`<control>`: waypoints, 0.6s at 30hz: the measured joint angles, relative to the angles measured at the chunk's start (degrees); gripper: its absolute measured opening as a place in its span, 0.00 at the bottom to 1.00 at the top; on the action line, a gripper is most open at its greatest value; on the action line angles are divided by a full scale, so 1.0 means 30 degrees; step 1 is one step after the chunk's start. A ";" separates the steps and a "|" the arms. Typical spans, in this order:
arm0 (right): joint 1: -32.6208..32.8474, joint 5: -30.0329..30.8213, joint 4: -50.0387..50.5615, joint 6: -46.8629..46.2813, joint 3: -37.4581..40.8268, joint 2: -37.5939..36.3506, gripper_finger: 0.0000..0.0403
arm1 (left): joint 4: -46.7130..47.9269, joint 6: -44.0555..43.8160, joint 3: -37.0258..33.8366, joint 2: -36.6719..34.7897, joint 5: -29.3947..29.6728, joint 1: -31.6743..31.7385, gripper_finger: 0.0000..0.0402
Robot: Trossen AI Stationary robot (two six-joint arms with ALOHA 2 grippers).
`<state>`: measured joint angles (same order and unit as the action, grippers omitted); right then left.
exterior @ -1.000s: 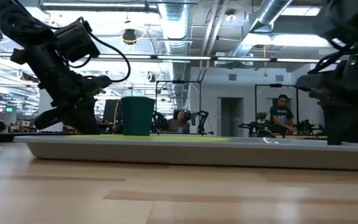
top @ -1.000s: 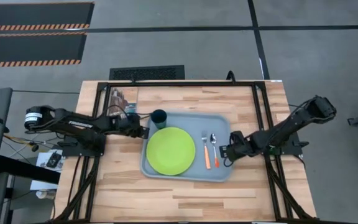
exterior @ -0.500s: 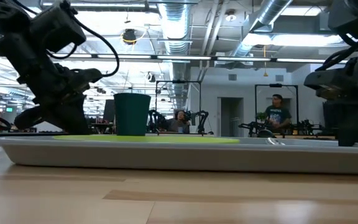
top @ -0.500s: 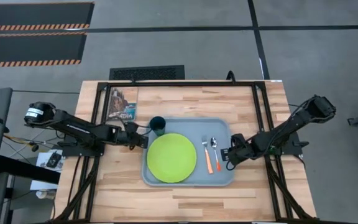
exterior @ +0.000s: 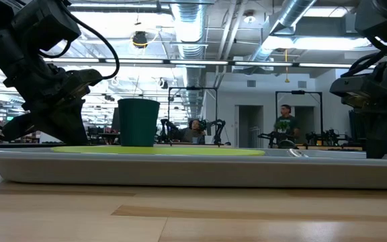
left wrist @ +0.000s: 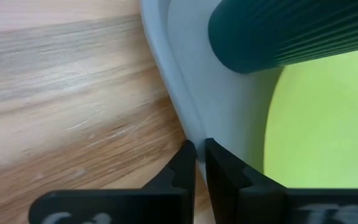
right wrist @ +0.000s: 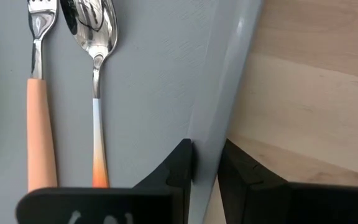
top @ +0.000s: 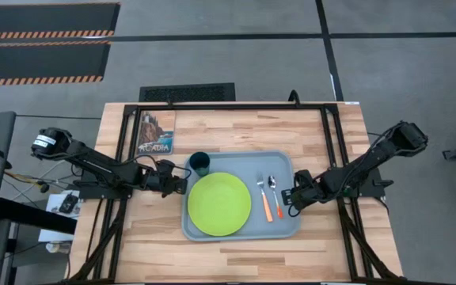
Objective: Pick and place plate/cup/fork/spoon on tray
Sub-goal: Move the gray tray to the center of the table
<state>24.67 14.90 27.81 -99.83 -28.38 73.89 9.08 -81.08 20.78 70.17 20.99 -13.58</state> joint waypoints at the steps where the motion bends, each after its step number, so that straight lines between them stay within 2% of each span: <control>1: 0.0000 -0.0001 0.0000 0.0000 0.0000 0.0000 0.18 | 0.0001 0.0020 0.0000 0.0000 0.0025 0.0000 0.03; 5: 0.0000 0.0007 0.0000 0.0000 0.0000 0.0000 0.19 | 0.0036 -0.0040 0.0000 0.0012 0.0127 0.0005 0.06; 8: -0.0007 0.0111 -0.0147 0.0078 0.0000 0.0035 0.25 | 0.0027 0.0000 0.0000 0.0044 0.0289 0.0007 0.13; 18: -0.0036 0.0174 -0.0597 -0.0120 0.0007 0.0044 0.53 | 0.0233 -0.0055 -0.0051 0.0080 0.0838 0.0029 0.46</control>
<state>24.56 15.42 26.02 -100.19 -28.36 74.02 9.78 -81.24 20.62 70.41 23.51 -13.50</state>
